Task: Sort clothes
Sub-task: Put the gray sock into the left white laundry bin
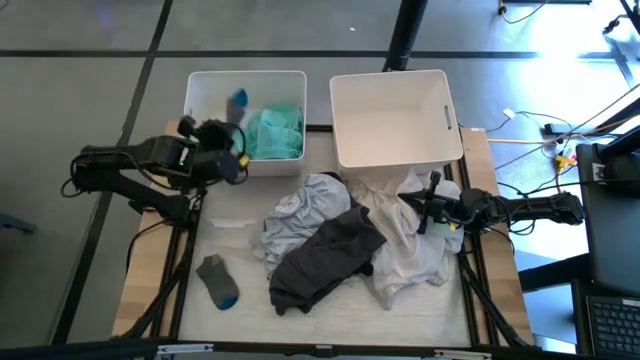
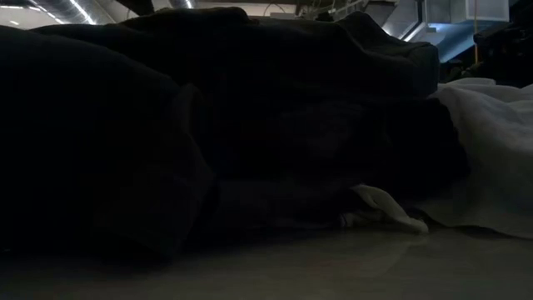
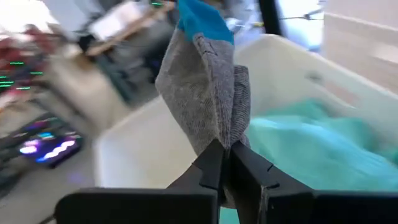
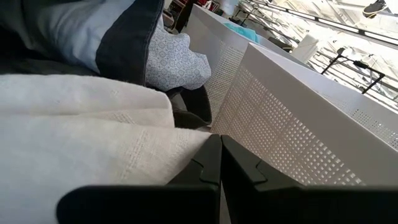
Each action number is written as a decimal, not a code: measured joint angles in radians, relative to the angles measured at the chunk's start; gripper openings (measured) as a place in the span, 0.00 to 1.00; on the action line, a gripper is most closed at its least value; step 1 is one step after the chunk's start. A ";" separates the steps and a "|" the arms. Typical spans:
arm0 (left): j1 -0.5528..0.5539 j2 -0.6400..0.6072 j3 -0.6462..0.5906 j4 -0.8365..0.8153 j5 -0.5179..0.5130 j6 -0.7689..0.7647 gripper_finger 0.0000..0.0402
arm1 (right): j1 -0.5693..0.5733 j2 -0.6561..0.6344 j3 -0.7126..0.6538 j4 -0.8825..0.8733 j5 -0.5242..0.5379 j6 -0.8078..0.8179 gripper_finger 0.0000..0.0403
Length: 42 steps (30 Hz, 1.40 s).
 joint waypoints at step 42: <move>-0.248 0.048 -0.065 0.055 0.797 -0.234 0.43 | 0.000 0.000 0.000 0.000 -0.019 0.027 0.02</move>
